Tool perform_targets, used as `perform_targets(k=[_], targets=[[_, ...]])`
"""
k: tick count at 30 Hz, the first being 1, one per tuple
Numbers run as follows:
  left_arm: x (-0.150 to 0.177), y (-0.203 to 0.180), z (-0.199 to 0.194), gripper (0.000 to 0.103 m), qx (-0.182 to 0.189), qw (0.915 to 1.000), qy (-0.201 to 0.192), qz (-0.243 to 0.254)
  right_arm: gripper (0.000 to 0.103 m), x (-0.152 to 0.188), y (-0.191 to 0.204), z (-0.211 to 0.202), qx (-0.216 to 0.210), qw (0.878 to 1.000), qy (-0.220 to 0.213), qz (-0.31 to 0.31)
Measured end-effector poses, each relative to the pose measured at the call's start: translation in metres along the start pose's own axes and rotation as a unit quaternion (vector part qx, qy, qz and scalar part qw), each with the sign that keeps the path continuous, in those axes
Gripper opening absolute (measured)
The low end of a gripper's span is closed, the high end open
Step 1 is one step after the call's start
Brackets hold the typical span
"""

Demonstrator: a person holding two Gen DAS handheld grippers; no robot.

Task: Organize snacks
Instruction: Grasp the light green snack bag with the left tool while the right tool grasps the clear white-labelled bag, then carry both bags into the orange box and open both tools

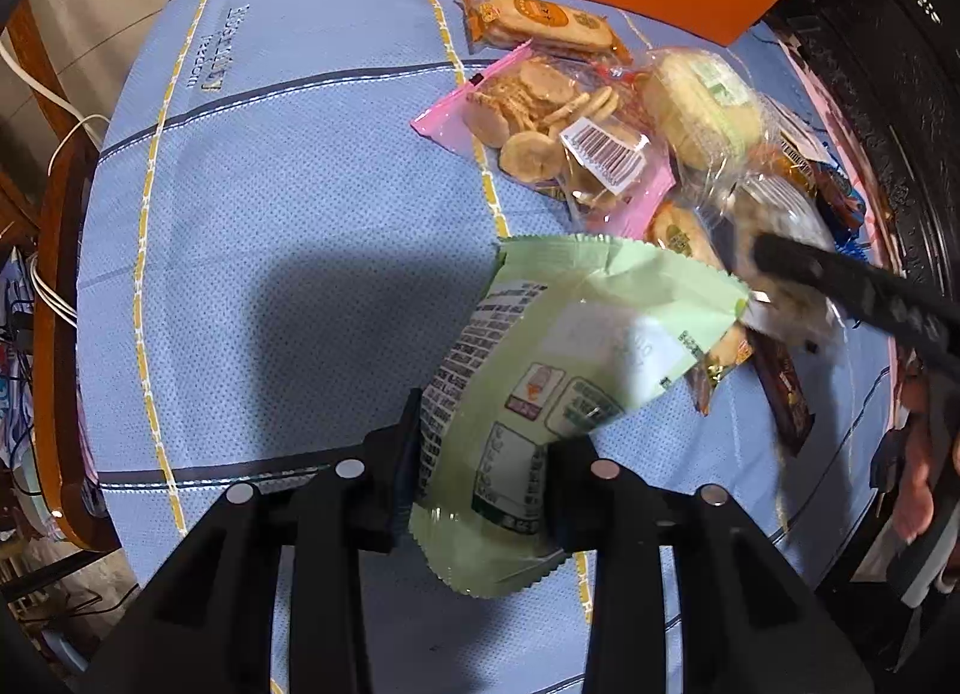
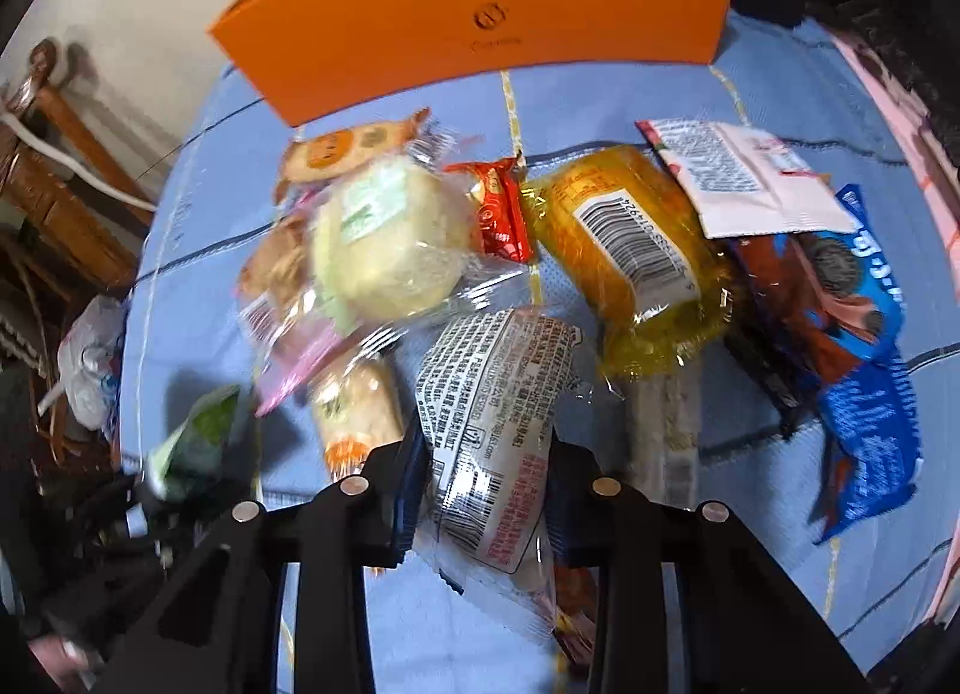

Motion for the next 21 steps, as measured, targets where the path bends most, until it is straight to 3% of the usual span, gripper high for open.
perform_targets(k=[8,21], targets=[[0.009,0.013,-0.014,0.033,0.007,0.9999,-0.01,-0.012,0.034,0.024,-0.027,-0.048,-0.042,0.999,-0.02,0.013],[0.008,-0.009,-0.059,0.033,-0.023,0.9985,-0.041,-0.029,0.034,0.018,-0.041,-0.059,-0.084,0.996,-0.022,-0.005]])
Point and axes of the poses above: each gripper's, at about its wrist camera, not at the fingertips, and z roughly the way its jaws point, y to its left, x to its underside, the point moved 3 cm from there along z, roughly the way its jaws point, and after that the axes turned 10 degrees about z, right-handed, at the moved point
